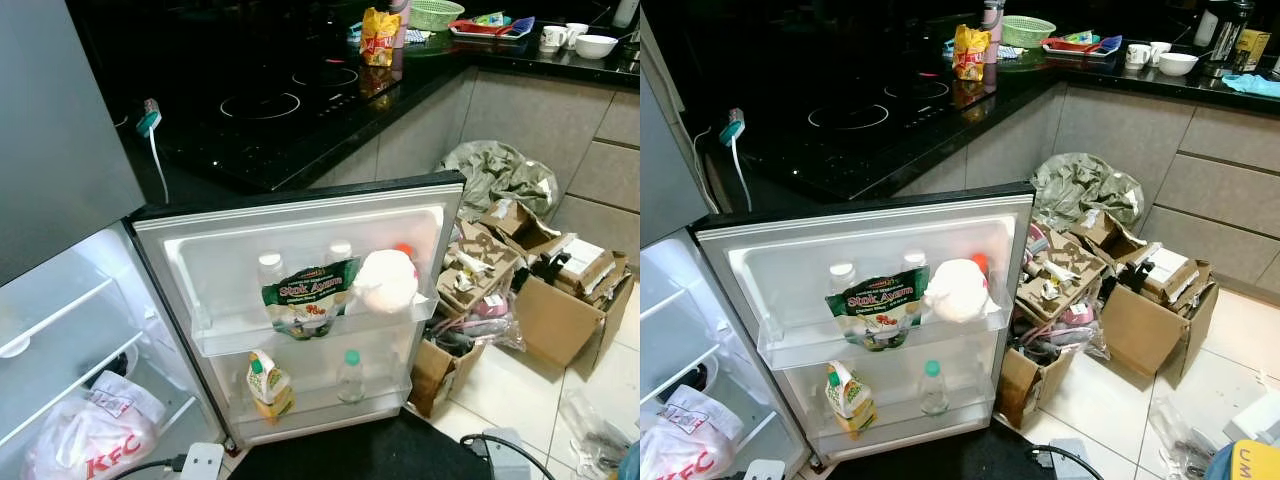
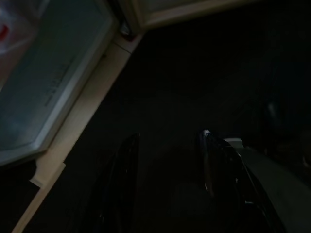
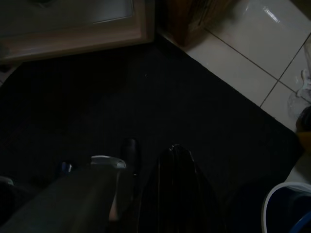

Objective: Restocking fridge

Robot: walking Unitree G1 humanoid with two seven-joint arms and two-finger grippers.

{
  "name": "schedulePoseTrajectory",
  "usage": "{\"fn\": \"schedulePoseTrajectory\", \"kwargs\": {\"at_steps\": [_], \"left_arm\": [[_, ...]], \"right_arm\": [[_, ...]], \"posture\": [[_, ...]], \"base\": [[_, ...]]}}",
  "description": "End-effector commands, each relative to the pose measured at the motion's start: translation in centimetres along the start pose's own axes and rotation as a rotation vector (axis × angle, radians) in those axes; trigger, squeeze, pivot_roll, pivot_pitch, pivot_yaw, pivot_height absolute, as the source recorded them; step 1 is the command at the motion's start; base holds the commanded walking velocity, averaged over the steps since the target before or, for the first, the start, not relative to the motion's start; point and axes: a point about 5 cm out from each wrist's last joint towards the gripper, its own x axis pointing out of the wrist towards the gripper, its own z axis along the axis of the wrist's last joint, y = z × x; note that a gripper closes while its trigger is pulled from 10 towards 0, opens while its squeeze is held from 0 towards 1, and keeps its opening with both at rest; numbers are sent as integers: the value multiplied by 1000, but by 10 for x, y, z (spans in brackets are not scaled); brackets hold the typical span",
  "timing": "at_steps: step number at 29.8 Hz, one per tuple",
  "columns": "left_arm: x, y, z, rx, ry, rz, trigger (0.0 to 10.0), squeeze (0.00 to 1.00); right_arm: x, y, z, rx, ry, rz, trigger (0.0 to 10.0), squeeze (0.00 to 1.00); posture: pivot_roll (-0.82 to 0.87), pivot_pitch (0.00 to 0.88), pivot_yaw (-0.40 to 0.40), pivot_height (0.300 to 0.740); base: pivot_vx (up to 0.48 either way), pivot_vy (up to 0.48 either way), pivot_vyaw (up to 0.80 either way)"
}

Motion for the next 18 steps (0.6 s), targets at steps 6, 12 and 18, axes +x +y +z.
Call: {"fn": "schedulePoseTrajectory", "kwargs": {"at_steps": [6, 12, 18], "left_arm": [[7, -31, 12, 63, -17, -36, 10000, 0], [8, -38, 12, 70, -20, -43, 10000, 0], [6, -49, 1, 71, -9, -52, 10000, 0]], "right_arm": [[-2, -5, -5, -13, -17, 1, 10000, 0], [-2, -4, -2, -18, -25, 5, 10000, 0], [-1, -3, -1, -30, -27, 11, 10000, 0]], "posture": [[-79, 23, 4, 740], [-78, 21, 0, 740], [-75, 22, -8, 740]], "base": [[0, 0, 0], [0, 0, 0], [0, 0, 0]]}}
